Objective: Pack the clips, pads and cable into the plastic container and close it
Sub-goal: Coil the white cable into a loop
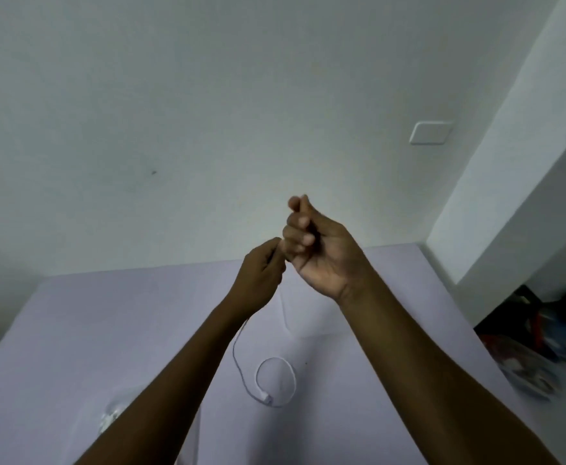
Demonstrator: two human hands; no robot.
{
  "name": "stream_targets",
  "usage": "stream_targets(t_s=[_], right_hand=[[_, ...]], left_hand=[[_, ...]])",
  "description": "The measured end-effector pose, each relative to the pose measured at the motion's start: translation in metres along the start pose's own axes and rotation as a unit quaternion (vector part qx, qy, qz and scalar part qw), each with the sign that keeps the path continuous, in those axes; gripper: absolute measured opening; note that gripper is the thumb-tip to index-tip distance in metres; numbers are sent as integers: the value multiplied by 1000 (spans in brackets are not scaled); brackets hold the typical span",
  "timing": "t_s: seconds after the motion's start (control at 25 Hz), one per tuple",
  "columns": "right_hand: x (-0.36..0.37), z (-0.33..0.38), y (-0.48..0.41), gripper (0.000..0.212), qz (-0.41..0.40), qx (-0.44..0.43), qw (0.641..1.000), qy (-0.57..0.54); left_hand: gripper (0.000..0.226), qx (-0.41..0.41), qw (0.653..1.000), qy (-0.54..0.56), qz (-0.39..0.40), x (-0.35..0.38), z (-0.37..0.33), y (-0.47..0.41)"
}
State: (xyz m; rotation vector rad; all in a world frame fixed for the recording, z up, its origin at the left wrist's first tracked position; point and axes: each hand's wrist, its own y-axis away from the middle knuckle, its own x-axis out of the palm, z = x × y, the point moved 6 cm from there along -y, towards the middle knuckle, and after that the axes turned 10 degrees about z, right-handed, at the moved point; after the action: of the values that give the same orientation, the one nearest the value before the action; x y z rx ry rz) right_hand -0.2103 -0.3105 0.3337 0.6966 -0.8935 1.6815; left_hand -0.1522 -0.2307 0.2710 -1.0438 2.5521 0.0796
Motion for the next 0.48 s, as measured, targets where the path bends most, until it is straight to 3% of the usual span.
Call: stream_targets(t_s=[0.08,0.16,0.2,0.28,0.36,0.4,0.48], right_hand=[[-1,26,-20,16,-36,-117,992,-18],[-14,53,-29,16,-104,-185,972,104],[-25,59,-28,16,-145,-178,951,209],[-45,45,-22,13,-172,-67,892,412],[-54,12,-11,14,-126,65,837,529],[-56,0,-4,20,-115,110,822,547],[-52,-17,3,31,-109,171,826,526]], left_hand=[[41,-18,997,-70,28,7,-3,6],[45,-9,987,-158,38,6,-14,15],[47,5,981,-192,34,1,-22,18],[46,40,975,-219,3,-19,-41,23],[40,67,974,-213,-49,-47,-56,23],[36,75,973,-206,-75,-58,-60,22],[30,91,971,-193,-112,-71,-64,20]])
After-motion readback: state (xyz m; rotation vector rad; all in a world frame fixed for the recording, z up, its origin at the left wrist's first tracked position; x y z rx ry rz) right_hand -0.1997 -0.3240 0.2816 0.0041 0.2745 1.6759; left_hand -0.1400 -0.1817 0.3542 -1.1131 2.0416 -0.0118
